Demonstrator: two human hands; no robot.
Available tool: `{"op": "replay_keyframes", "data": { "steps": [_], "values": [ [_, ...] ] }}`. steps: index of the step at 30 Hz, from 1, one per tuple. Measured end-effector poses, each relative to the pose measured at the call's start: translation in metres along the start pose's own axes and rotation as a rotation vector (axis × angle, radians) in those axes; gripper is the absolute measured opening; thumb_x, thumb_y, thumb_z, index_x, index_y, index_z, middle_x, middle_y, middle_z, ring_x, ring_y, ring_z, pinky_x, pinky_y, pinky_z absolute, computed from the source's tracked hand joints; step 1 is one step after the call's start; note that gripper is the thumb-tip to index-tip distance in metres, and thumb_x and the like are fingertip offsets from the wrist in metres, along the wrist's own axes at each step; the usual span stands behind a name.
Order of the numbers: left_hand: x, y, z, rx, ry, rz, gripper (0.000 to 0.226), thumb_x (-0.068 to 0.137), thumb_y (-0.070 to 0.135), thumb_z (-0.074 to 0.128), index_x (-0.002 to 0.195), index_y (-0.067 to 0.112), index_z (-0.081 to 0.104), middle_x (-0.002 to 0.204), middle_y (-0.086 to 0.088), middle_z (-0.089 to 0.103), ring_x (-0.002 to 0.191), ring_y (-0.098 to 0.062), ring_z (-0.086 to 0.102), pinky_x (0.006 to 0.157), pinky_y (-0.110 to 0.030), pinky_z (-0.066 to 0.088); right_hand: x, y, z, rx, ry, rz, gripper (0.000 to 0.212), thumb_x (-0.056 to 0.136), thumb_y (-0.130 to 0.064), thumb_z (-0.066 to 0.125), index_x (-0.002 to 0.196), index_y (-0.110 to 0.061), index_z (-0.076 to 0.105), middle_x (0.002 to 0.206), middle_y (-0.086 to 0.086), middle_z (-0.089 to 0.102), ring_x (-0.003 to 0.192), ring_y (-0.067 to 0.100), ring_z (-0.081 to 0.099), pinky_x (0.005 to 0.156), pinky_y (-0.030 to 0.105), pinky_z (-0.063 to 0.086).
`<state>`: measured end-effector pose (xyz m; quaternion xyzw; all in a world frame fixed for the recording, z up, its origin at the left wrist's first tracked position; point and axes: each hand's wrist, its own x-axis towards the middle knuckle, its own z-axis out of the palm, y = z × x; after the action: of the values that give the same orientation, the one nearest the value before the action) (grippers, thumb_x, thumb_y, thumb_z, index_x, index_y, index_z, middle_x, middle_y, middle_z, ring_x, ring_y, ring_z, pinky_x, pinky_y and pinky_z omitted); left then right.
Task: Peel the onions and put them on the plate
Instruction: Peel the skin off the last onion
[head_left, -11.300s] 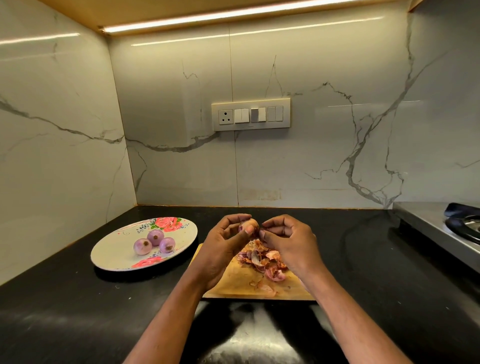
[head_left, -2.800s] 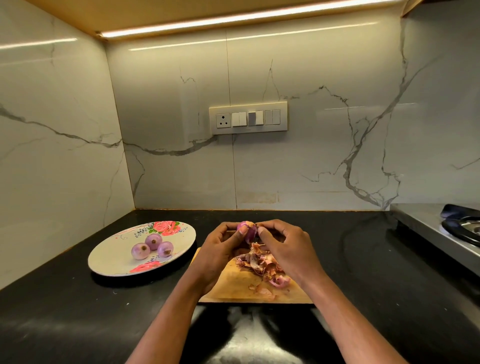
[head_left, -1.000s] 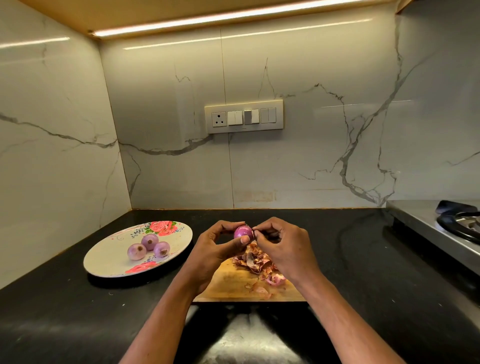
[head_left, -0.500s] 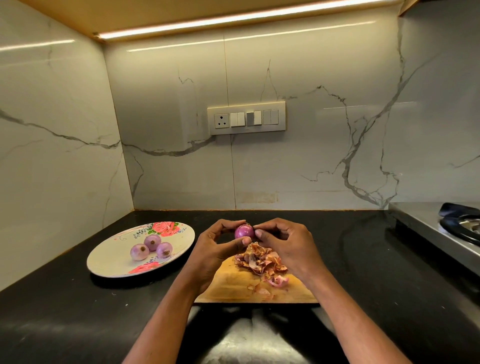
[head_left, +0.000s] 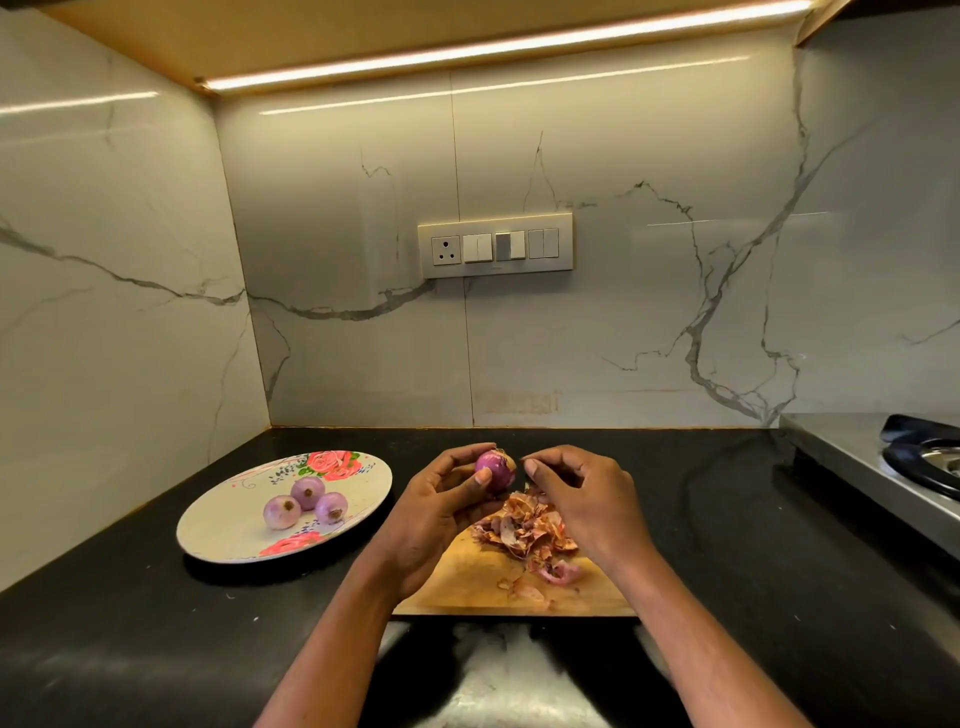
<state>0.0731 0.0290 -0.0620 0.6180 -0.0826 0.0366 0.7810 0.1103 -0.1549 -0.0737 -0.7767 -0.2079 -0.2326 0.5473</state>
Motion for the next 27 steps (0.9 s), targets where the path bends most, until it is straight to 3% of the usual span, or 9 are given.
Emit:
{"op": "replay_keyframes", "data": {
  "steps": [2, 6, 13, 21, 27],
  "values": [
    [0.001, 0.000, 0.000, -0.025, -0.003, -0.014, 0.037, 0.088, 0.009, 0.065, 0.125, 0.015, 0.065, 0.124, -0.013, 0.066, 0.111, -0.029, 0.069, 0.088, -0.035, 0.058, -0.001, -0.004, 0.001, 0.032, -0.001, -0.012, 0.009, 0.092, -0.032, 0.069, 0.099, -0.031, 0.075, 0.087, -0.018, 0.073, 0.083, -0.003, 0.068, 0.073, 0.014, 0.055],
    [0.001, -0.001, 0.000, -0.045, -0.025, -0.015, 0.034, 0.093, 0.005, 0.060, 0.126, 0.012, 0.064, 0.119, -0.012, 0.070, 0.112, -0.029, 0.069, 0.089, -0.036, 0.059, -0.004, -0.010, 0.002, -0.002, -0.028, -0.094, 0.015, 0.089, -0.033, 0.073, 0.103, -0.031, 0.076, 0.090, -0.023, 0.072, 0.091, -0.010, 0.065, 0.076, 0.008, 0.052],
    [0.002, -0.008, 0.002, 0.184, -0.004, 0.043, 0.045, 0.085, 0.015, 0.070, 0.128, 0.017, 0.061, 0.123, -0.008, 0.069, 0.111, -0.021, 0.069, 0.098, -0.040, 0.056, -0.007, -0.005, 0.006, -0.140, -0.023, -0.195, 0.019, 0.087, -0.031, 0.075, 0.105, -0.024, 0.079, 0.093, -0.014, 0.075, 0.086, -0.003, 0.068, 0.075, 0.014, 0.056],
    [0.002, -0.010, 0.001, 0.222, -0.016, 0.049, 0.050, 0.078, 0.020, 0.073, 0.128, 0.017, 0.062, 0.123, -0.008, 0.069, 0.111, -0.023, 0.069, 0.097, -0.040, 0.056, -0.008, -0.005, 0.005, -0.133, -0.015, -0.173, 0.009, 0.088, -0.021, 0.076, 0.097, -0.023, 0.076, 0.086, -0.012, 0.072, 0.080, -0.004, 0.067, 0.070, 0.008, 0.053],
    [0.002, -0.007, 0.000, 0.143, -0.001, 0.052, 0.047, 0.080, 0.019, 0.071, 0.126, 0.016, 0.064, 0.118, -0.007, 0.072, 0.110, -0.024, 0.069, 0.095, -0.040, 0.057, -0.005, -0.007, 0.003, -0.055, -0.032, -0.121, 0.013, 0.094, -0.031, 0.068, 0.104, -0.028, 0.075, 0.091, -0.019, 0.072, 0.090, -0.007, 0.065, 0.076, 0.008, 0.052]
  ]
}}
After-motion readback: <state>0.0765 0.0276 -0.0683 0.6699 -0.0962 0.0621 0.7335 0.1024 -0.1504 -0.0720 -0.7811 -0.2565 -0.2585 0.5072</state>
